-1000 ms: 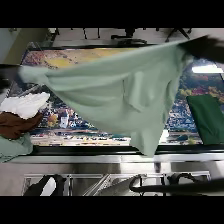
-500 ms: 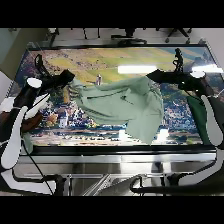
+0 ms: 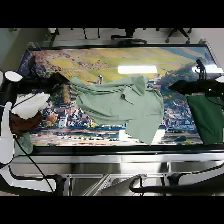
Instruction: Fold the shirts.
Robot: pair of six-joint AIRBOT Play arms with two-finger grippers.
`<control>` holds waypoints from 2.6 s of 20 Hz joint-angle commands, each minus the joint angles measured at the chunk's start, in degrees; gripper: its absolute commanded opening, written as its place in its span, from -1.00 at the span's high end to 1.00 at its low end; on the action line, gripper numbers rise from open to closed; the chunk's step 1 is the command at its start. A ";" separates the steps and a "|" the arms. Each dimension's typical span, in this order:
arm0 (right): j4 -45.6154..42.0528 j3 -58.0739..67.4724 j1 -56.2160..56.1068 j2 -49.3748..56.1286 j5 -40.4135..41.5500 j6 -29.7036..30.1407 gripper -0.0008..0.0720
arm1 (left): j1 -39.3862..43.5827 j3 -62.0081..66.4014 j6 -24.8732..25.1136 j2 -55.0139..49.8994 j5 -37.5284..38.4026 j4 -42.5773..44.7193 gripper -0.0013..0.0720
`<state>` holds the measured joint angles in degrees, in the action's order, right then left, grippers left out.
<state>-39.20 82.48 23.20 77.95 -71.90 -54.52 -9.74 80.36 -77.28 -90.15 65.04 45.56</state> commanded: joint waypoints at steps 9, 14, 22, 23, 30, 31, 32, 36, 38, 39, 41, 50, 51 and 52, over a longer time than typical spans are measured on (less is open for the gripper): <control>-6.23 -12.87 1.97 2.21 -1.64 -0.79 -0.09 | 18.38 -26.27 1.16 0.17 -17.55 -5.16 -0.94; -6.21 -12.87 -0.96 5.81 -1.40 -0.76 -0.09 | 18.38 -26.25 1.27 -2.62 -16.98 -5.22 0.34; 5.01 -9.90 -6.10 2.75 -3.34 5.31 0.93 | 17.03 -13.88 2.89 0.17 -8.11 -4.37 0.93; 6.99 -7.91 -5.77 -0.46 -3.67 5.31 0.93 | 16.52 -11.17 2.86 2.49 -5.97 -3.50 0.93; 12.61 12.35 -4.20 -29.70 2.16 5.31 0.94 | 14.21 20.52 2.60 25.11 7.80 3.50 0.93; 11.52 14.78 -3.96 -33.66 5.09 5.49 0.94 | 14.21 26.36 2.60 27.32 9.11 4.35 0.93; 9.75 16.55 -3.69 -37.13 7.72 6.08 0.94 | 14.21 31.67 2.60 29.59 9.84 4.48 0.93; 5.18 18.75 -3.72 -47.45 17.16 6.80 0.94 | 14.21 41.48 2.60 38.42 6.73 9.31 0.93; 3.96 19.10 -3.72 -48.76 18.32 6.78 0.94 | 14.21 37.24 2.54 43.21 4.55 13.44 0.93; 4.00 19.23 -3.72 -48.50 18.29 6.78 0.94 | 14.21 33.77 2.36 45.09 4.26 15.10 0.93; 4.50 19.21 -3.72 -46.14 17.31 6.75 0.94 | 14.21 26.80 2.27 46.56 4.24 16.39 0.93; 6.93 18.78 -9.38 -11.82 3.76 7.26 0.94 | 14.23 14.69 7.56 13.84 1.97 15.69 0.93; 4.61 18.80 -10.69 -7.39 5.44 7.26 0.94 | 14.21 16.13 7.67 8.17 1.90 15.72 0.93; 1.92 18.80 -11.82 -2.40 8.11 7.26 0.94 | 14.23 18.97 7.82 0.68 1.95 15.69 0.93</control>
<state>-32.86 101.27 14.28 63.83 -65.60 -47.46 4.51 97.06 -71.29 -74.65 67.59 61.65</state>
